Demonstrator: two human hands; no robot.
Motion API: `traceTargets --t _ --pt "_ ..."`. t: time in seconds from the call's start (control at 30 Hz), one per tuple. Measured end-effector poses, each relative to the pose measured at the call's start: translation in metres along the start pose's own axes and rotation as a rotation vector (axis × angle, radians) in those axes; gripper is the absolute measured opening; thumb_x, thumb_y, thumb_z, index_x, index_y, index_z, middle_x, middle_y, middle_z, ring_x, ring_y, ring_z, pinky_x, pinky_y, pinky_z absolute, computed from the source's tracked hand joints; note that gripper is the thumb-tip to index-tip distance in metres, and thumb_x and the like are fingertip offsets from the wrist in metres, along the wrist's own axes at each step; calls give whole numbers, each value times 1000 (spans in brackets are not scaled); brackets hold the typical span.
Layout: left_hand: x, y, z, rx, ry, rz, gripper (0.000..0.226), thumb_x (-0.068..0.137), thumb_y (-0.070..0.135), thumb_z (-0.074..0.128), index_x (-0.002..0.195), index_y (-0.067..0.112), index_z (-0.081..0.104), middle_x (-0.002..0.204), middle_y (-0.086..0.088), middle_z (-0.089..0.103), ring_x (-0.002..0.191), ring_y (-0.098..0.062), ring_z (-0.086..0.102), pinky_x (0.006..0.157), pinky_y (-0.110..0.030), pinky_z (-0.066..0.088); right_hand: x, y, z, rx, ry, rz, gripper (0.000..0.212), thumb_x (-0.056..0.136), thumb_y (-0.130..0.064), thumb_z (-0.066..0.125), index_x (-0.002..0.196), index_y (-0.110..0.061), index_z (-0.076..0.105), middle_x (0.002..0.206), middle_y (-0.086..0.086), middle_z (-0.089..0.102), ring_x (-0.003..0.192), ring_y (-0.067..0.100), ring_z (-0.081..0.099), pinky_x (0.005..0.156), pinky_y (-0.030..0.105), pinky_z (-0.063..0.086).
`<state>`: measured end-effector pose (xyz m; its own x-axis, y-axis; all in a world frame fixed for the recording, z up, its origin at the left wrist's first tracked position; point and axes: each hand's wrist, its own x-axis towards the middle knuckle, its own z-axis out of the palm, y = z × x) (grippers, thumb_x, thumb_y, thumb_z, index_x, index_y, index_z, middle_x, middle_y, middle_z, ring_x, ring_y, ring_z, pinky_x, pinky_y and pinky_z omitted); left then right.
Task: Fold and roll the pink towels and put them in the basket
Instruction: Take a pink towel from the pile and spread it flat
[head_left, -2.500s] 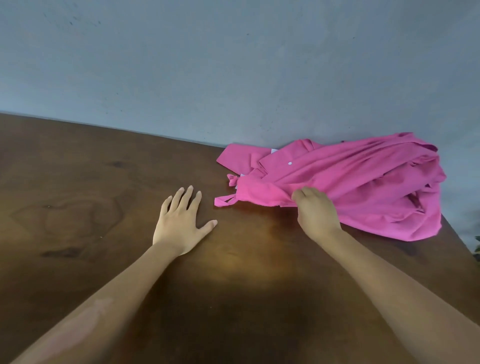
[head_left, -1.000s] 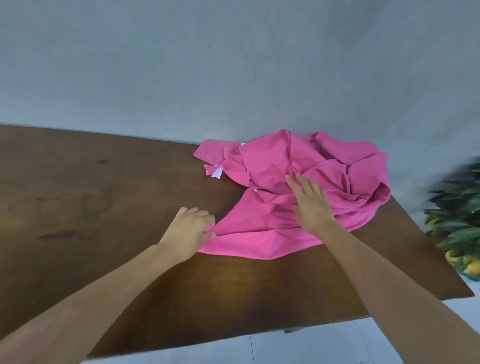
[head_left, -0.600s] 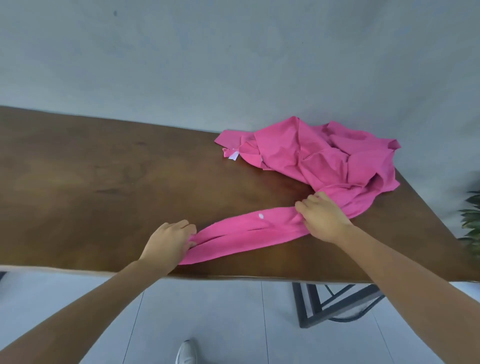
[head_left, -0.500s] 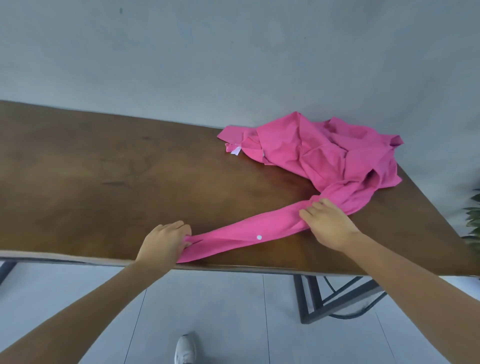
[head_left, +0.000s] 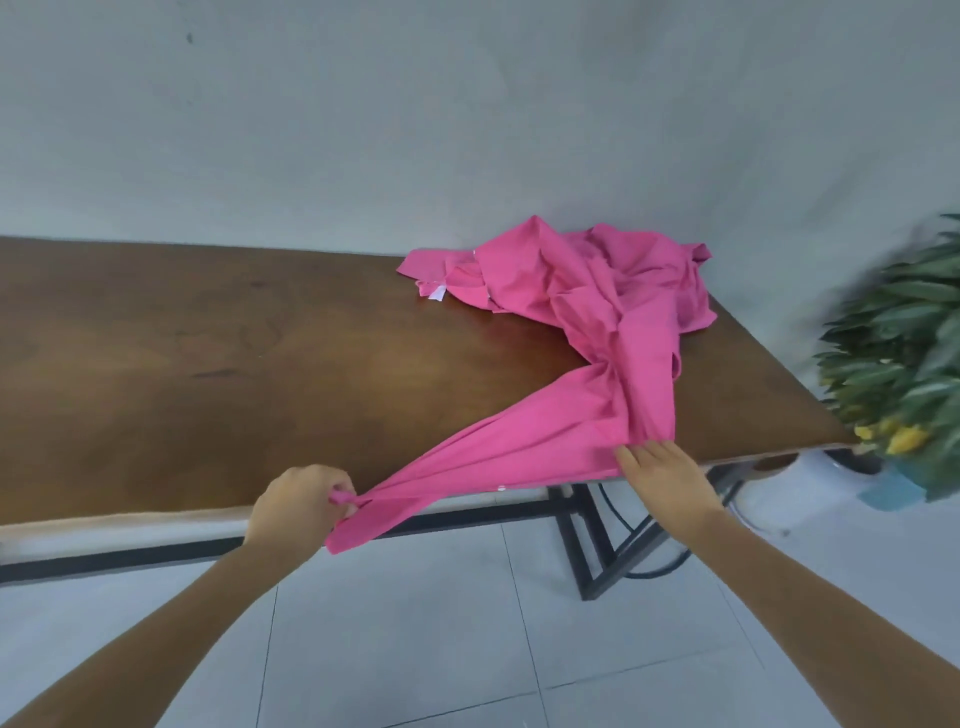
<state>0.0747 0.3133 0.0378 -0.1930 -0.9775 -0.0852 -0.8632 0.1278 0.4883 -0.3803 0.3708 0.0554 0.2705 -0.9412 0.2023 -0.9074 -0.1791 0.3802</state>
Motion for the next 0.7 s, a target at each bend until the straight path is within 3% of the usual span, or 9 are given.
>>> traceTargets --t 0.13,0.27,0.43,0.57,0.7 --pt "-12 -26 -21 -39 -41 6 26 80 10 70 63 30 69 69 10 66 66 -13 63 60 -33 55 -30 -49 -21 9 9 68 57 29 15 79 83 -2 70 65 7 62 60 29 62 63 37 55" --pt "-18 -64 -32 -98 -36 22 29 80 6 69 61 27 64 68 5 65 66 -17 62 60 -35 54 -47 -97 -42 23 -20 164 59 29 17 78 83 -4 68 67 6 61 63 30 60 59 37 53" --pt "-28 -100 -45 -259 -69 -19 28 78 3 74 60 24 70 63 4 68 60 -14 62 49 -21 41 -70 -145 -64 46 -64 261 60 25 18 77 78 -8 63 66 5 58 59 28 58 50 35 49" --pt "-43 -109 -49 -455 -73 -111 23 80 4 77 61 16 72 50 7 60 47 -15 50 47 -20 36 -89 -168 -80 2 -69 251 49 32 13 79 73 -9 63 58 3 57 53 28 56 55 37 51" --pt "-63 -112 -50 -512 -7 -151 23 81 3 75 62 16 71 63 -4 66 55 -17 53 49 -21 38 -109 -181 -88 9 -59 240 51 37 12 81 80 -12 64 62 0 59 54 27 57 57 36 52"
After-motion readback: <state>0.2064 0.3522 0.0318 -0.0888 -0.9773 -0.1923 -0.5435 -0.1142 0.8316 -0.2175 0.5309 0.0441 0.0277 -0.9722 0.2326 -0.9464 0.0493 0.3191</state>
